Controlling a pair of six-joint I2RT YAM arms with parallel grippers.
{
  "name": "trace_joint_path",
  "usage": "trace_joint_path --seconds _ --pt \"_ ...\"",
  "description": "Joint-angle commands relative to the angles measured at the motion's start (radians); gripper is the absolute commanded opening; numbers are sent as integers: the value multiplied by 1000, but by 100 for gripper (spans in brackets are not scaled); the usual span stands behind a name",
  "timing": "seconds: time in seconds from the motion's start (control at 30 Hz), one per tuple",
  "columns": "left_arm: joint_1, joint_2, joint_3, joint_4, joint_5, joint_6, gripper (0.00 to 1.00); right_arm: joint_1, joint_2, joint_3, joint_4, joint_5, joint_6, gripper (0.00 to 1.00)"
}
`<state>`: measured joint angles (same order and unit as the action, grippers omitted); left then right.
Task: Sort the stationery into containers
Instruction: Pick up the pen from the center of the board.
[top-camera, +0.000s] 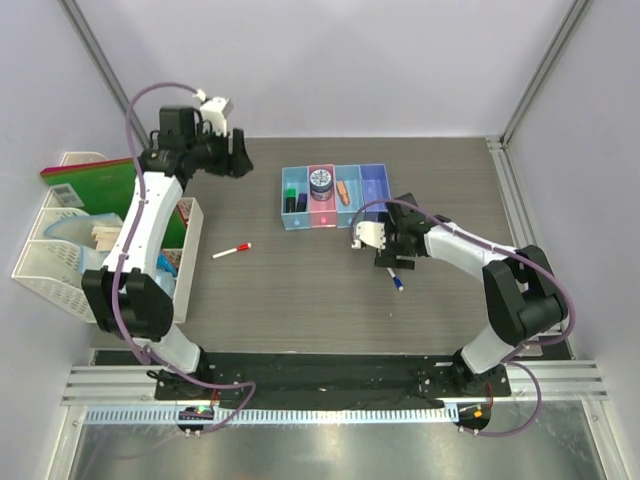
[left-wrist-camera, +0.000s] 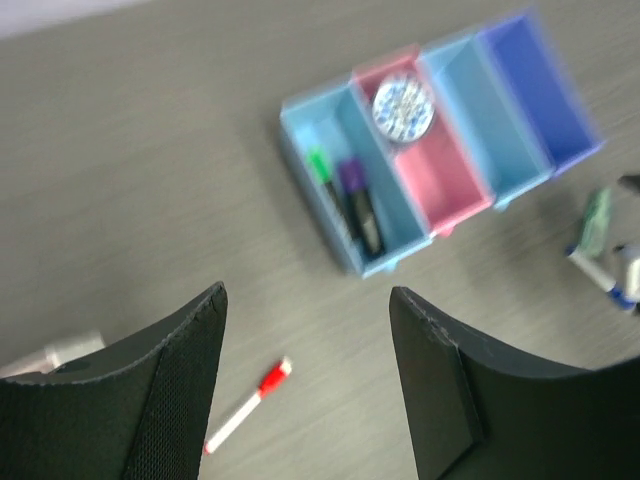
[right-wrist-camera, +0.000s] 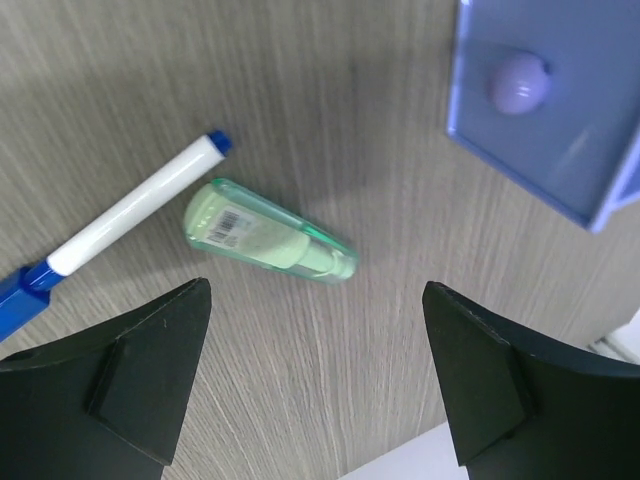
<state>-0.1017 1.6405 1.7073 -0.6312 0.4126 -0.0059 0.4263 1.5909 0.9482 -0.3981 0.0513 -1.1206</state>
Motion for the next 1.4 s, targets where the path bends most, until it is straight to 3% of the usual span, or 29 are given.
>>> trace_joint_path --seconds 0.0,0.4,0.57,0.7,0.73,1.03,1.37 --pt "17 -79 -150 -90 -49 87 67 5 12 47 -48 -75 -91 93" --pt "30 -324 -320 -85 -133 132 69 -34 187 130 -111 -188 -111 89" --pt "33 -387 -370 -71 -136 136 72 -92 250 178 -128 -199 -71 81" --pt "33 -409 -383 -70 -143 142 73 -110 253 176 -148 -214 -61 64" --pt "33 -409 -388 -71 -143 144 73 -112 254 175 -160 -215 -55 52" --pt "36 -426 -422 -64 -120 129 74 -110 219 152 -200 -220 8 6" --pt "36 -444 -511 -47 -110 127 73 -110 -12 198 -268 -327 188 1"
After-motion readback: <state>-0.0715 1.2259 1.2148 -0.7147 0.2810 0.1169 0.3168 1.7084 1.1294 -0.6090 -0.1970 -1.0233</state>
